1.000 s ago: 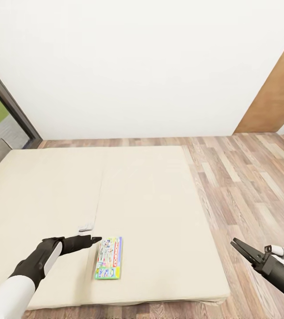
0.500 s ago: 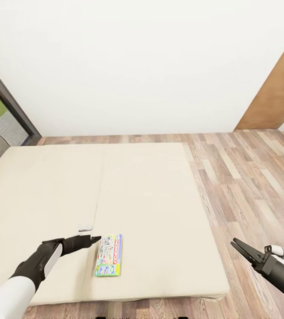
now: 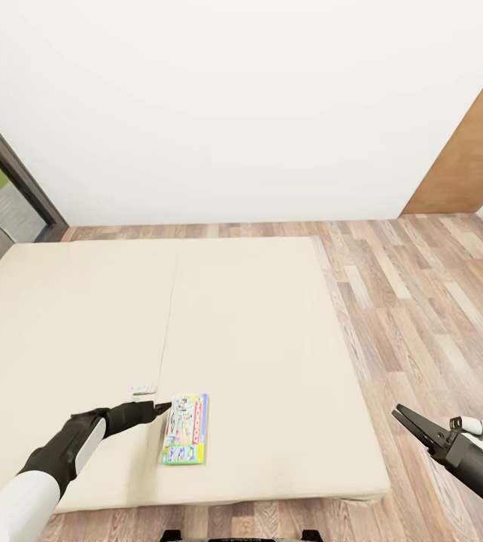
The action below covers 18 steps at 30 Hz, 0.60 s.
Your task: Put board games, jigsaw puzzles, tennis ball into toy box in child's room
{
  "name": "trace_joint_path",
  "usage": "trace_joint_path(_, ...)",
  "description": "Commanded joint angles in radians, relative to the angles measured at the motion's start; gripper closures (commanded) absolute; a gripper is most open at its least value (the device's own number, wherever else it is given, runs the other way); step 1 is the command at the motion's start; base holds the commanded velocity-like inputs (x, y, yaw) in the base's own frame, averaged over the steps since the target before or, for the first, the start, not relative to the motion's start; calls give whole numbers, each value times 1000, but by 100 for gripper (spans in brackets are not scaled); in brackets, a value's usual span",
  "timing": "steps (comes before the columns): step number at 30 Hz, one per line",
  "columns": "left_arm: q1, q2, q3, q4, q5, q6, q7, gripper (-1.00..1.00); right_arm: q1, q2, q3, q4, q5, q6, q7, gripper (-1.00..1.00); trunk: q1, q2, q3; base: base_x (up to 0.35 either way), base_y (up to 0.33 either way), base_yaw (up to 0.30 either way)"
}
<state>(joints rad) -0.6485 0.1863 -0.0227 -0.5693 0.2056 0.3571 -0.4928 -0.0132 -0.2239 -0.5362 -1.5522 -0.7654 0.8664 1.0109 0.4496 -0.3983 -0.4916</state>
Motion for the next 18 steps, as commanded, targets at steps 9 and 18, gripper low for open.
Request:
trace_joint_path(9,0,0,-2,14,9,4,0,-100,-1,0,-1,0,-2,5,1,-100,0,-2,-16,0,0,0)
trace_joint_path(18,0,-1,-2,15,9,3,0,-100,-1,0,-1,0,-2,5,1,-100,0,-2,-31,0,0,0)
